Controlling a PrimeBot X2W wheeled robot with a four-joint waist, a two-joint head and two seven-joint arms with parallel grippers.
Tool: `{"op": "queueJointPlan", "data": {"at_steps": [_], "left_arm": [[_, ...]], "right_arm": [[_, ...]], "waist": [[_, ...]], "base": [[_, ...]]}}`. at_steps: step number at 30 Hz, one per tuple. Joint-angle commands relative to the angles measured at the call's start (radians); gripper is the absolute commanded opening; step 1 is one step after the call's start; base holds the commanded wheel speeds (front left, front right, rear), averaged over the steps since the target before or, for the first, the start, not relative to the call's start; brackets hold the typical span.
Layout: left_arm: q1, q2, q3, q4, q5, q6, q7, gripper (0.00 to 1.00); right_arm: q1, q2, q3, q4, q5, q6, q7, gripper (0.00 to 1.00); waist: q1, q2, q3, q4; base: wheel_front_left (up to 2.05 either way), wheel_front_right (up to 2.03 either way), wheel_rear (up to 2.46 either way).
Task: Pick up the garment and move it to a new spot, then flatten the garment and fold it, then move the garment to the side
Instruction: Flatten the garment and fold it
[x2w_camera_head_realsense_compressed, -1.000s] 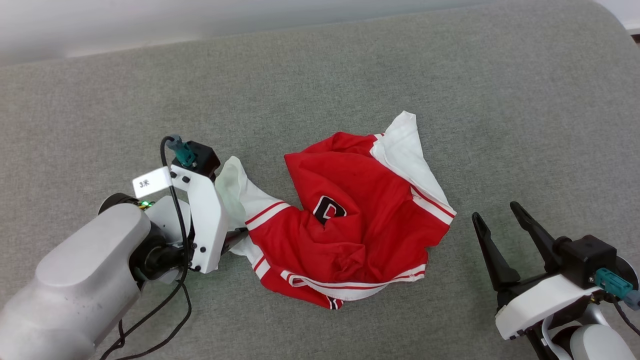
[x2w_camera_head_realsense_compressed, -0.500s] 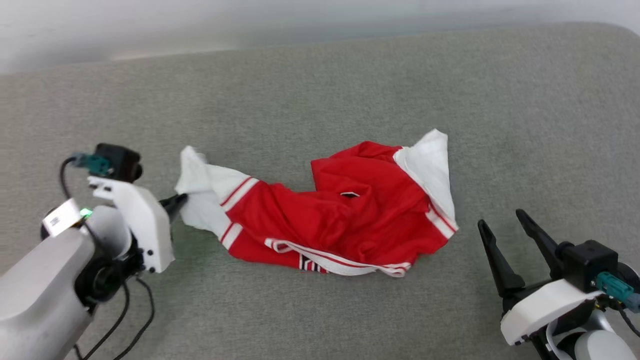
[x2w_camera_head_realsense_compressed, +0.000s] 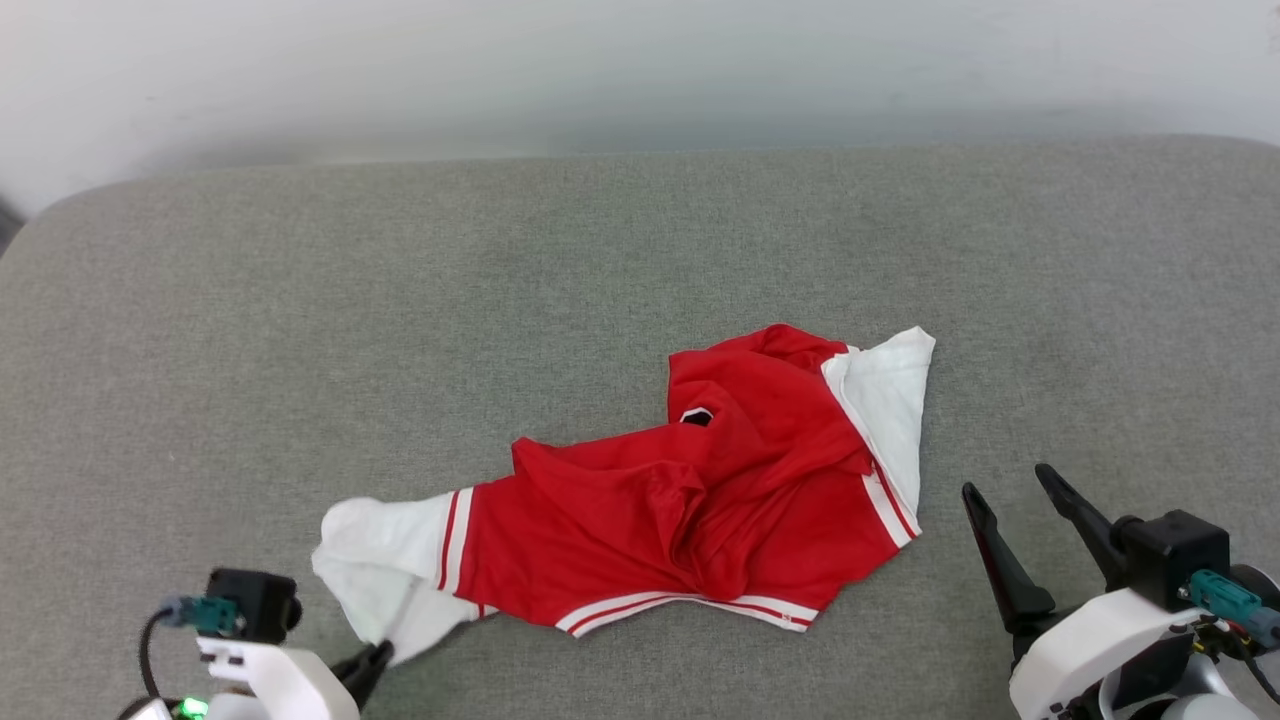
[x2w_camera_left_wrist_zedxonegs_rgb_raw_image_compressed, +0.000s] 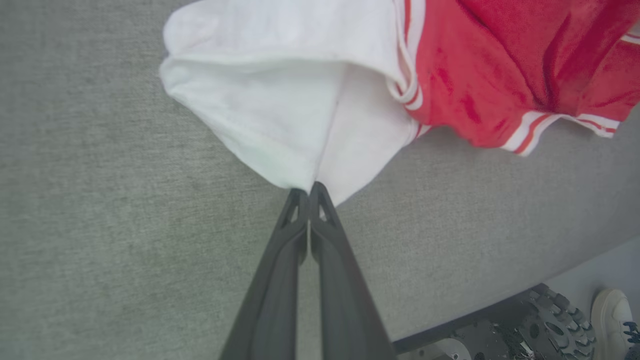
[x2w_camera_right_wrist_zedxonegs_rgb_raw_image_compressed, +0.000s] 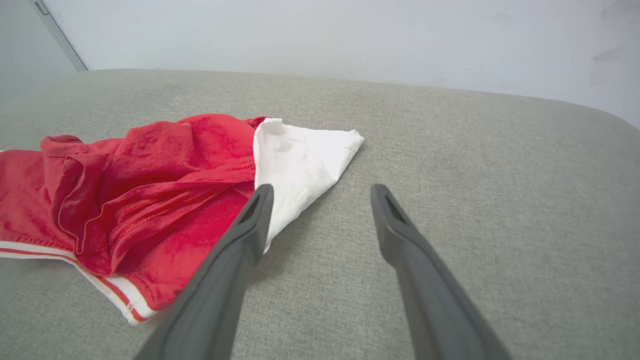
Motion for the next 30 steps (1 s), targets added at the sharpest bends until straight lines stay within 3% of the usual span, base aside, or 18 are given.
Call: {"op": "queueJointPlan", "data": {"at_steps": [1,2,3,4,8,15,22,28,30], "left_arm": [[0.010,-0.004,-0.004,0.000,0.006,0.005,-0.008,0.00],[0.011,-0.007,-0.006,0.002,0.018,0.011,-0.018,0.10],[0.010,-0.013,-0.007,0.004,0.026,0.017,-0.030,0.82],[0.007,-0.022,-0.008,0.006,0.037,0.021,-0.042,1.00],[-0.026,-0.045,0.023,0.000,0.092,0.016,-0.149,1.00],[-0.052,-0.079,0.084,-0.016,0.229,0.049,-0.353,1.00],[-0.036,-0.161,0.153,-0.059,0.355,0.043,-0.379,1.00],[-0.018,-0.221,0.194,-0.044,0.409,-0.004,-0.379,1.00],[-0.013,-0.235,0.207,-0.036,0.420,-0.018,-0.379,1.00]], "right_arm": [[0.012,-0.005,-0.001,0.002,0.007,0.000,0.001,1.00],[0.015,-0.006,-0.002,0.004,0.007,-0.001,0.006,1.00],[0.018,-0.006,-0.002,0.005,0.009,-0.001,0.007,1.00],[0.022,-0.006,-0.002,0.005,0.009,-0.001,0.011,1.00],[0.028,-0.017,-0.005,-0.009,-0.001,-0.001,0.024,1.00],[0.017,-0.061,0.018,-0.080,0.003,0.000,0.114,1.00],[-0.075,-0.128,0.101,-0.117,0.049,-0.001,0.403,1.00],[-0.190,-0.173,0.149,-0.052,0.079,-0.001,0.660,1.00],[-0.223,-0.157,0.145,-0.015,0.097,-0.001,0.714,1.00]], "waist": [[0.0001,-0.0001,-0.005,0.002],[0.0001,-0.0001,-0.011,0.003],[0.0001,-0.0001,-0.016,0.004],[0.0001,-0.0001,-0.020,0.005],[0.0001,-0.0001,-0.038,0.012],[0.0001,-0.0001,-0.061,0.043],[0.0001,-0.0001,-0.033,0.090],[0.0001,-0.0001,0.000,0.138],[0.0001,-0.0001,0.009,0.150]], "base": [[0.00,0.00,0.00],[0.00,0.00,0.00],[0.00,0.00,0.00],[0.00,0.00,0.00],[0.00,0.00,0.00],[0.00,0.00,0.00],[0.00,0.00,0.00],[0.00,0.00,0.00],[0.00,0.00,0.00]]}}
